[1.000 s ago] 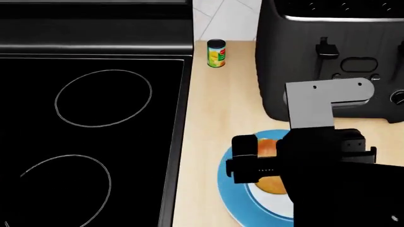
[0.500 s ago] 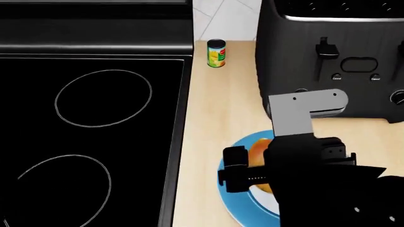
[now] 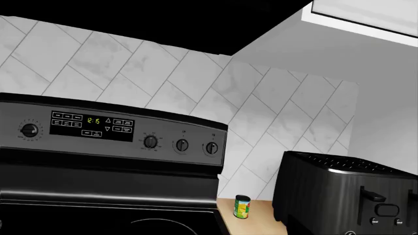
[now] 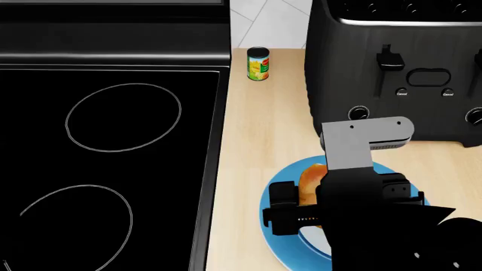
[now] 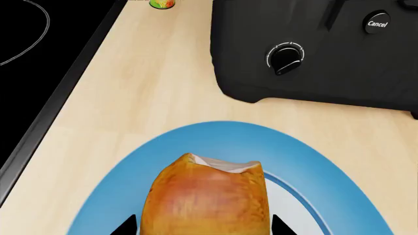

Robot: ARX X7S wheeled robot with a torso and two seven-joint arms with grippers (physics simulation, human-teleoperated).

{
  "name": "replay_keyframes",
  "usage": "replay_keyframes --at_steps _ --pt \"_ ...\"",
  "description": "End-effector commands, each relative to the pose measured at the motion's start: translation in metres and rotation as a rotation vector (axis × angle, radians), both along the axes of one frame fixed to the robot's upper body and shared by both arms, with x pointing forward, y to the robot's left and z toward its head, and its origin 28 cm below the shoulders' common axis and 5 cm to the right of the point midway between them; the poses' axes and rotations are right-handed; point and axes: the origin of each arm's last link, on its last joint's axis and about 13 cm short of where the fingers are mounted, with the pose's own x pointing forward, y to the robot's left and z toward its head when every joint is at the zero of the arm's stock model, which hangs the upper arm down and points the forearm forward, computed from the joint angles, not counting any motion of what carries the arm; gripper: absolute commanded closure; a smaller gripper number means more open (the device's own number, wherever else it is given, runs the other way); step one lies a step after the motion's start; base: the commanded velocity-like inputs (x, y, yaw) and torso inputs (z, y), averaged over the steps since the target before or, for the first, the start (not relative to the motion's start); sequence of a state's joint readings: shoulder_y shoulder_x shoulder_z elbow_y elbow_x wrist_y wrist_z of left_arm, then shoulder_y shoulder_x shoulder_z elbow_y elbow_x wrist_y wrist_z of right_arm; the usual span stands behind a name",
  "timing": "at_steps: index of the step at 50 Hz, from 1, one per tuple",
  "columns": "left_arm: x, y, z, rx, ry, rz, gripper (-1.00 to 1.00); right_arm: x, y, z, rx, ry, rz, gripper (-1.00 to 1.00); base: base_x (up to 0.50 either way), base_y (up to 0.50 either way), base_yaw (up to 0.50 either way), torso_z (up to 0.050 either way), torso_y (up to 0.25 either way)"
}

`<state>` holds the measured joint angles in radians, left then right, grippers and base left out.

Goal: Pick the chicken breast from the counter and place it in the microwave.

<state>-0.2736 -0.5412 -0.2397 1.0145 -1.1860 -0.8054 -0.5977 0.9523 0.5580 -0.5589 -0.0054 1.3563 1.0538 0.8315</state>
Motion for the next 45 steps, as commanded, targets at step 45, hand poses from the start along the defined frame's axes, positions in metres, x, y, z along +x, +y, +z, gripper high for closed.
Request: replay_keyframes --at_steps 45 --pt "0.010 0.000 -0.004 -0.004 -0.004 0.010 -1.00 -0.117 0.003 0.112 0.018 -0.579 0.095 1.00 -0.18 0.05 0.00 0.000 0.000"
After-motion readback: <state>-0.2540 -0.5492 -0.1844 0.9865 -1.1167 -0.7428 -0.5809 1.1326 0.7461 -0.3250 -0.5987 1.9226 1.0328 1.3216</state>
